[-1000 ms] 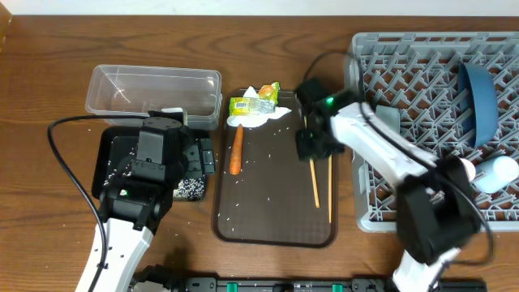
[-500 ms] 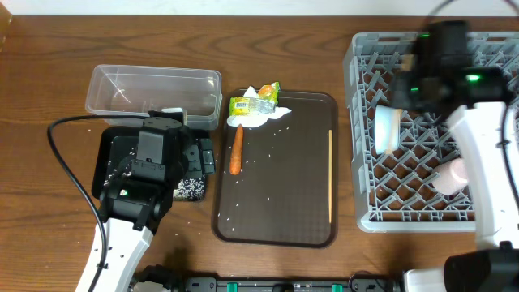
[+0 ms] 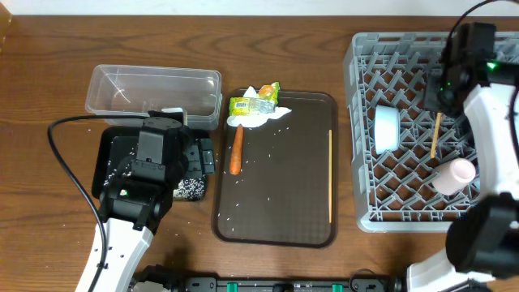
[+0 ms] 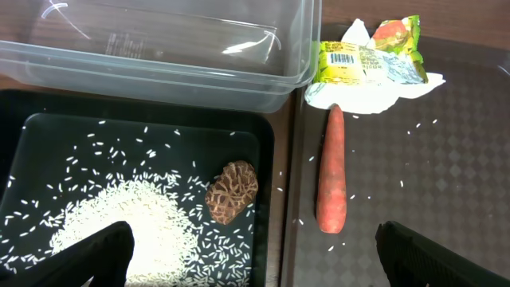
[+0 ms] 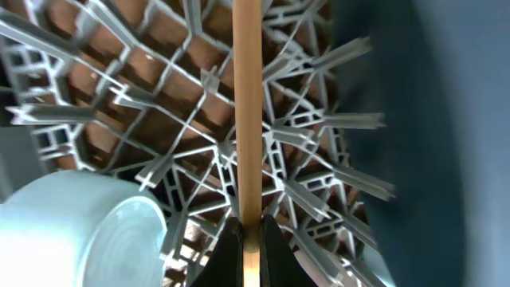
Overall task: Sort waste into correct bins and load items into the dishwasher rack
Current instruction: 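Return the right gripper to the brown tray and grasp the other chopstick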
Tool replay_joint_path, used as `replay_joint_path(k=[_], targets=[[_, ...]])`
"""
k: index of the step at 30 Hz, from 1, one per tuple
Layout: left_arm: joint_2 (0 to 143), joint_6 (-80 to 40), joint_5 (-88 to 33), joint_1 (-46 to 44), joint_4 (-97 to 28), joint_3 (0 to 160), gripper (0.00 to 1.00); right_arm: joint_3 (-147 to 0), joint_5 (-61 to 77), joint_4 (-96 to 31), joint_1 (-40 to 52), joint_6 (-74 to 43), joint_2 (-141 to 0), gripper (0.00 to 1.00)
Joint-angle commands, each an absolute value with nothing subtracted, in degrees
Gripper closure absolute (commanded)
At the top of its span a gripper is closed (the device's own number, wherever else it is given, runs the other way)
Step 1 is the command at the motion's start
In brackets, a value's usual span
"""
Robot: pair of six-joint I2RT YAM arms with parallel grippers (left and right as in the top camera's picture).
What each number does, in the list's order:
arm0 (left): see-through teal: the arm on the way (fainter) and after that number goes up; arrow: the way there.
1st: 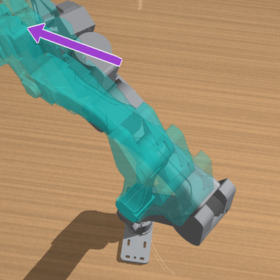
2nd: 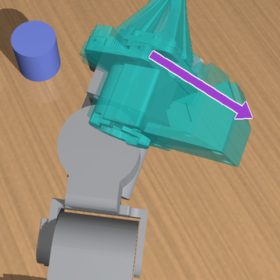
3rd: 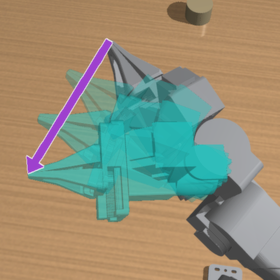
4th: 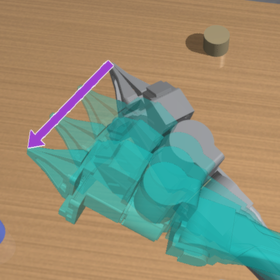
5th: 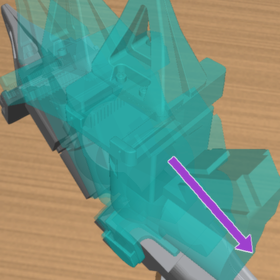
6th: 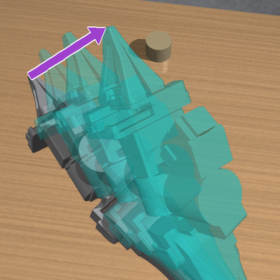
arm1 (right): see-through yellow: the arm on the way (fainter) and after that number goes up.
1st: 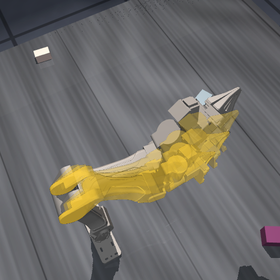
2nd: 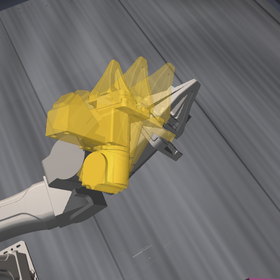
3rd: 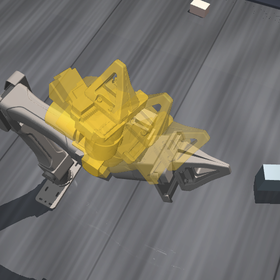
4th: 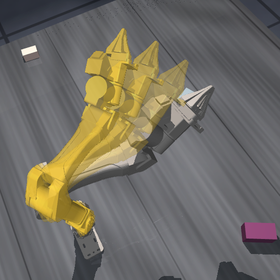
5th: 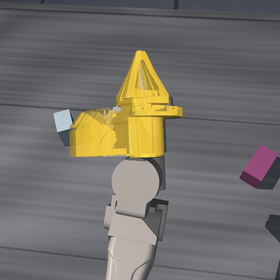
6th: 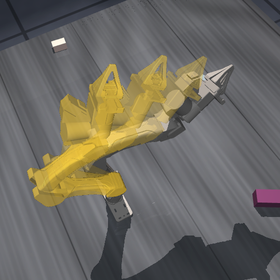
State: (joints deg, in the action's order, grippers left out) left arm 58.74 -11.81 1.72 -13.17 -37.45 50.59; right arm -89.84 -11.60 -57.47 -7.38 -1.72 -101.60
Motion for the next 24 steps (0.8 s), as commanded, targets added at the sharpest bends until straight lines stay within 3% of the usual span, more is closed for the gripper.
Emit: replay_joint_path(k=[1,6,7,8,10,11,18,24], targets=[[58.85,-11.70,1.78,-12.86,-37.52,51.72,0.02,-89.58,-11.14,-57.34,-5.93,-0.12,-101.82,0.99],[58.85,-11.70,1.78,-12.86,-37.52,51.72,0.02,-89.69,-11.05,-58.39,-2.22,-0.67,-99.29,0.88],[58.85,-11.70,1.78,-12.86,-37.52,51.72,0.02,-89.69,-10.87,-58.78,-1.30,-0.82,-98.54,0.79],[58.85,-11.70,1.78,-12.86,-37.52,51.72,0.02,-89.69,-10.35,-59.27,-0.40,-0.84,-97.73,0.60],[58.85,-11.70,1.78,-12.86,-37.52,51.72,0.02,-89.69,-10.37,-60.29,1.37,-1.56,-96.40,0.41],[58.85,-11.70,1.78,-12.86,-37.52,51.72,0.02,-89.69,-10.50,-60.93,2.59,-1.72,-95.64,0.39],[58.85,-11.70,1.78,-12.86,-37.52,51.72,0.02,-89.52,0.78,-62.08,14.57,-5.91,-93.43,0.47],[58.85,-11.70,1.78,-12.86,-37.52,51.72,0.02,-87.09,-0.75,-61.95,25.89,-17.17,-97.58,0.55]])
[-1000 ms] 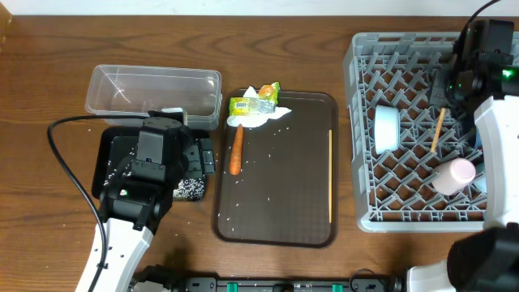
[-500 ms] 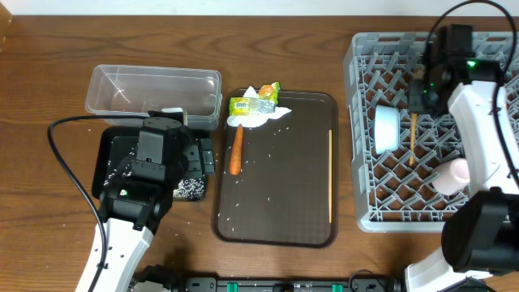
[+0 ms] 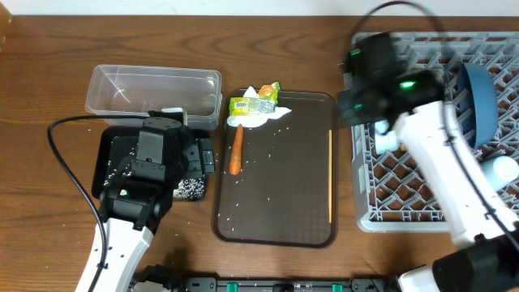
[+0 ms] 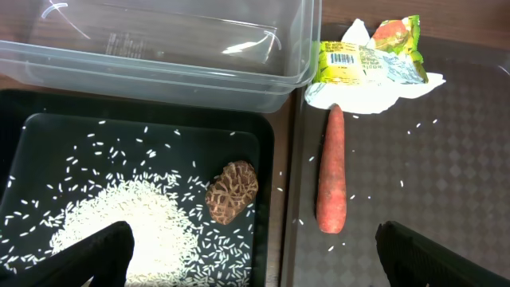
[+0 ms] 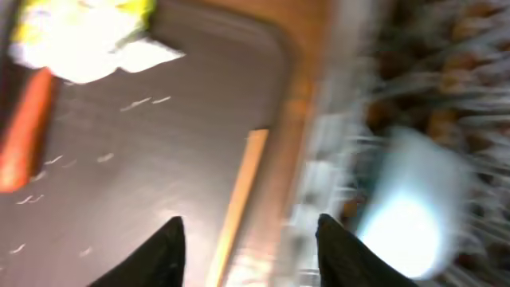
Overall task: Sort waste into correct bins and load items into the dishwasher rack
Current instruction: 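Return the right gripper to the brown tray and grasp the other chopstick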
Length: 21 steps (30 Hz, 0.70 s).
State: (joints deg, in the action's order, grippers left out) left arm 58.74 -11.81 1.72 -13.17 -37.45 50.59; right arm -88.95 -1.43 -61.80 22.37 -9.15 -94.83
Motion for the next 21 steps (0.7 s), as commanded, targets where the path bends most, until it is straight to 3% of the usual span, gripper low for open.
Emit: replay_joint_path(k=[1,6,14,21], targets=[[58.85,-11.70,1.78,-12.86,-37.52,51.72,0.02,-86.46,-1.26,-62.02,27.27,-19.97,-98.74,0.52],[58.85,-11.70,1.78,-12.86,-37.52,51.72,0.02,-84.51,-1.85,-62.65,31.38,-25.56,-106.10,0.49],[58.85,-11.70,1.78,-12.86,-37.52,51.72,0.02,-84.51,-2.74,-63.44,29.93,-26.17,-116.03,0.56],[58.85,-11.70,1.78,-12.86,-37.52,51.72,0.02,-84.51,-4.14,-64.71,27.92,-26.33,-118.58,0.56]])
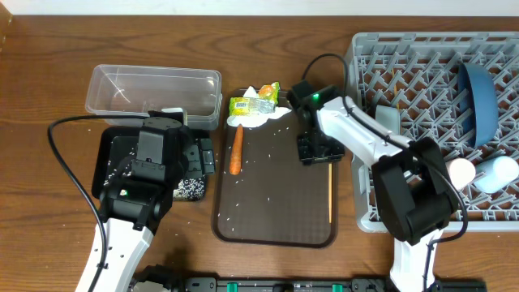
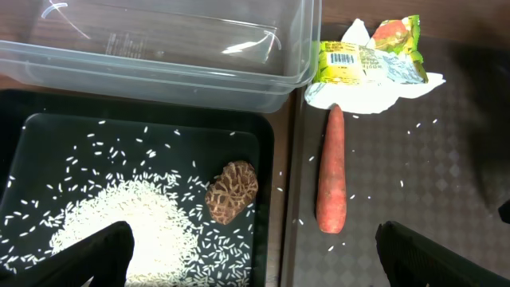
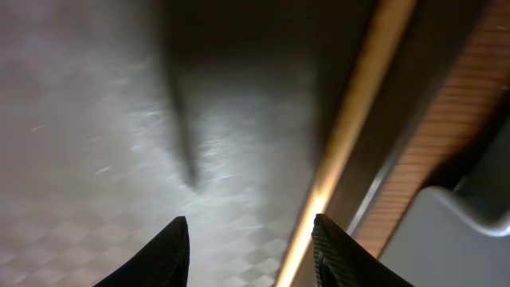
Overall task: Sort waste into correct bins and load items into the dishwasher rack
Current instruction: 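Return the right gripper to the brown tray and grasp the other chopstick, then carry the second chopstick into the dish rack and release it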
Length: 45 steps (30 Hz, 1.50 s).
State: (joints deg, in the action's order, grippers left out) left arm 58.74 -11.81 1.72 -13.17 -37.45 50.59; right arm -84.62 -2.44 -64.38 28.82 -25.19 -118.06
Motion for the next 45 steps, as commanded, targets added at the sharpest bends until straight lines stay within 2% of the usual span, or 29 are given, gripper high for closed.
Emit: replay_joint_path(k=[1,7,11,15,21,27,36,40,45], targets=[[58.85,-11.70,1.78,-12.86,-37.52,51.72,0.02,-84.51,-4.75,-64.86,27.92,-26.33,-118.58,0.56],[58.85,-11.70,1.78,-12.86,-37.52,51.72,0.02,-83.35,-5.58,-65.28,27.92,-26.76,-118.63,0.51],[58.85,-11.70,1.78,-12.86,-37.52,51.72,0.02,-80.29,-5.30,-62.92,28.01,-26.76,-118.63,0.65],[58.85,-11.70,1.78,-12.86,-37.52,51.72,0.02,-77.08,-2.24,-59.61,28.03,-26.74,-118.63,0.72],[58.85,-11.70,1.78,-12.86,-37.52,51.72,0.02,-76.71,-0.32,-57.52,28.34,-26.17,-118.61,0.99],[58.85,-11.70,1.78,-12.86,-37.52,51.72,0.02,-83.59,-0.36,-61.17,28.47,-25.02,-117.62,0.99],[58.85,-11.70,1.78,-12.86,-37.52,51.72,0.02,-97.23,-0.40,-64.01,26.70,-14.96,-107.00,0.99],[58.85,-11.70,1.78,-12.86,-37.52,51.72,0.02,-99.68,-5.98,-65.12,21.74,-13.21,-101.49,0.99],[58.85,-11.70,1.78,-12.86,-37.52,51.72,0.02,-99.77,-7.51,-65.84,10.85,-7.46,-97.01,0.99]])
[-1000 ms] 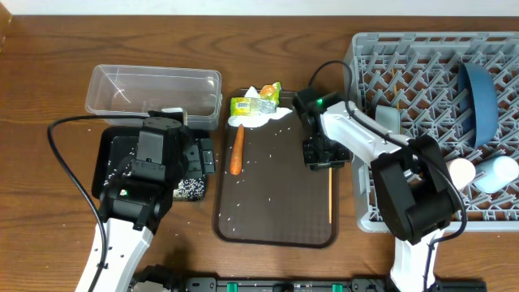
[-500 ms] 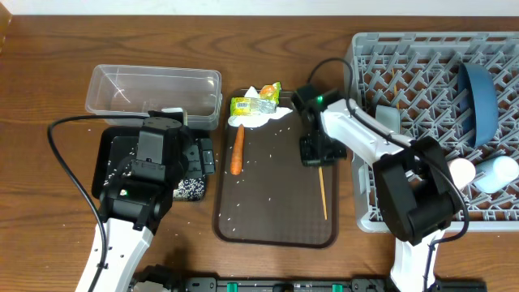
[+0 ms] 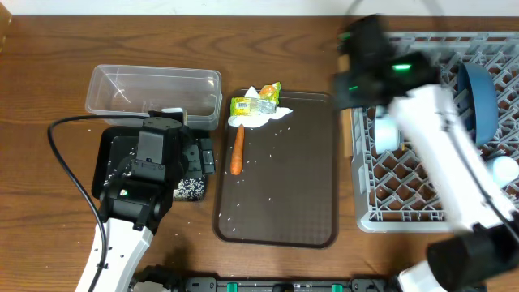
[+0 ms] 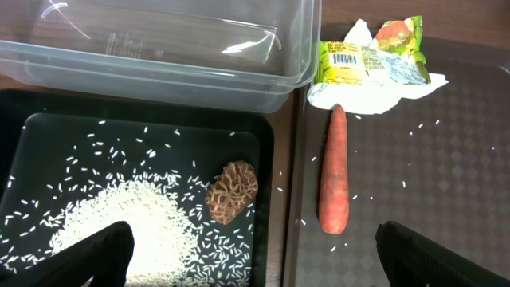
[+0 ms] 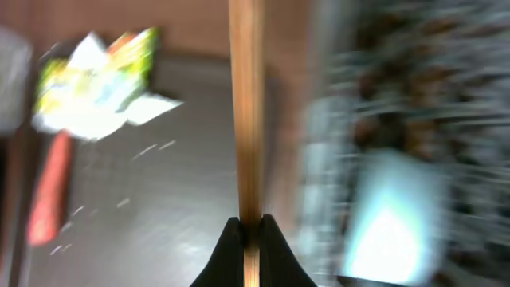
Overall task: Sort waste into correct bins and load items into the dishwasher rack
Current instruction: 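Carry the second chopstick into the dish rack and release it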
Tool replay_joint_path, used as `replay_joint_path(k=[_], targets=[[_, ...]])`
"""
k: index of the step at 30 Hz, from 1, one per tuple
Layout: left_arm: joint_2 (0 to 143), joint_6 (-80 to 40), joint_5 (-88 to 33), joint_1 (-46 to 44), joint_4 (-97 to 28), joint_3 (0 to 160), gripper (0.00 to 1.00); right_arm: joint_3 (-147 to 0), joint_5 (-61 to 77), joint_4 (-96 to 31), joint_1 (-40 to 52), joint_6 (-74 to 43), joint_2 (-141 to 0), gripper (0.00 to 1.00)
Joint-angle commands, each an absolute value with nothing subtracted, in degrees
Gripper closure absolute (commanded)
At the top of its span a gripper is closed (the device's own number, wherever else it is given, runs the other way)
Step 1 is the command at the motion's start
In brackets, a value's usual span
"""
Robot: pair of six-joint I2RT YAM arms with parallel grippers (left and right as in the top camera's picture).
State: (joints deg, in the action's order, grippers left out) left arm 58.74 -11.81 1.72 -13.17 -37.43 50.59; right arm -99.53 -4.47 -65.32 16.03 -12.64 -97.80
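My right gripper (image 5: 250, 227) is shut on a wooden chopstick (image 5: 245, 112), which stands straight up from the fingers. In the blurred overhead view that arm hangs over the left edge of the grey dishwasher rack (image 3: 422, 207). On the brown tray (image 3: 276, 219) lie a carrot (image 3: 236, 150) and a yellow-green wrapper (image 3: 254, 105) on white tissue. My left gripper (image 4: 255, 243) is open above the black bin (image 4: 271, 151), which holds rice and a mushroom (image 4: 232, 191).
A clear plastic bin (image 3: 154, 96) stands behind the black bin. The rack holds a blue bowl (image 3: 477, 93), a white cup (image 3: 385, 130) and a pale cup (image 3: 503, 170). Rice grains are scattered on the tray.
My right gripper was open low over the tray beside the chopstick lying along its right side. Now it is shut on that chopstick, raised by the rack's left edge. The left arm has not moved.
My right gripper first held a chopstick over the rack. Then it was open near the tray's right edge with nothing in it, and then down at the other chopstick on the tray. Now that chopstick is off the tray and in its fingers. The left gripper stayed open over the black bin.
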Motion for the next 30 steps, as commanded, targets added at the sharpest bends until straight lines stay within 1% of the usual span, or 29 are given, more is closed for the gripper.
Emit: replay_joint_path(k=[1,5,8,11,16,19,20,21,22,24,26,27,30], targets=[[58.85,-11.70,1.78,-12.86,-37.52,51.72,0.02,-99.74,-7.53,-66.04,8.54,-5.80,-96.97,0.99],[58.85,-11.70,1.78,-12.86,-37.52,51.72,0.02,-98.76,-7.77,-66.15,0.64,-1.39,-98.02,0.99],[58.85,-11.70,1.78,-12.86,-37.52,51.72,0.02,-97.23,-8.91,-64.64,-3.31,0.67,-99.90,0.99],[58.85,-11.70,1.78,-12.86,-37.52,51.72,0.02,-96.90,-9.41,-63.92,-5.30,2.02,-102.50,0.99],[58.85,-11.70,1.78,-12.86,-37.52,51.72,0.02,-96.90,-14.94,-62.96,-6.33,2.00,-106.96,0.99],[58.85,-11.70,1.78,-12.86,-37.52,51.72,0.02,-96.90,-13.17,-62.89,-6.04,2.07,-107.94,0.99],[58.85,-11.70,1.78,-12.86,-37.52,51.72,0.02,-96.92,-11.75,-63.07,-5.74,2.28,-107.87,0.84],[58.85,-11.70,1.78,-12.86,-37.52,51.72,0.02,-97.03,-10.35,-63.40,-5.41,2.26,-107.37,0.67],[58.85,-11.70,1.78,-12.86,-37.52,51.72,0.02,-97.08,-9.41,-63.53,-4.95,2.26,-106.80,0.58],[58.85,-11.70,1.78,-12.86,-37.52,51.72,0.02,-97.12,-8.19,-63.64,-3.81,2.17,-104.90,0.48],[58.85,-11.70,1.78,-12.86,-37.52,51.72,0.02,-97.12,-6.81,-63.61,-2.72,2.15,-102.56,0.43],[58.85,-11.70,1.78,-12.86,-37.52,51.72,0.02,-97.12,-6.20,-63.51,-1.98,2.13,-100.86,0.41],[58.85,-11.70,1.78,-12.86,-37.52,51.72,0.02,-97.12,-3.92,-63.11,-0.23,1.30,-96.42,0.39]])
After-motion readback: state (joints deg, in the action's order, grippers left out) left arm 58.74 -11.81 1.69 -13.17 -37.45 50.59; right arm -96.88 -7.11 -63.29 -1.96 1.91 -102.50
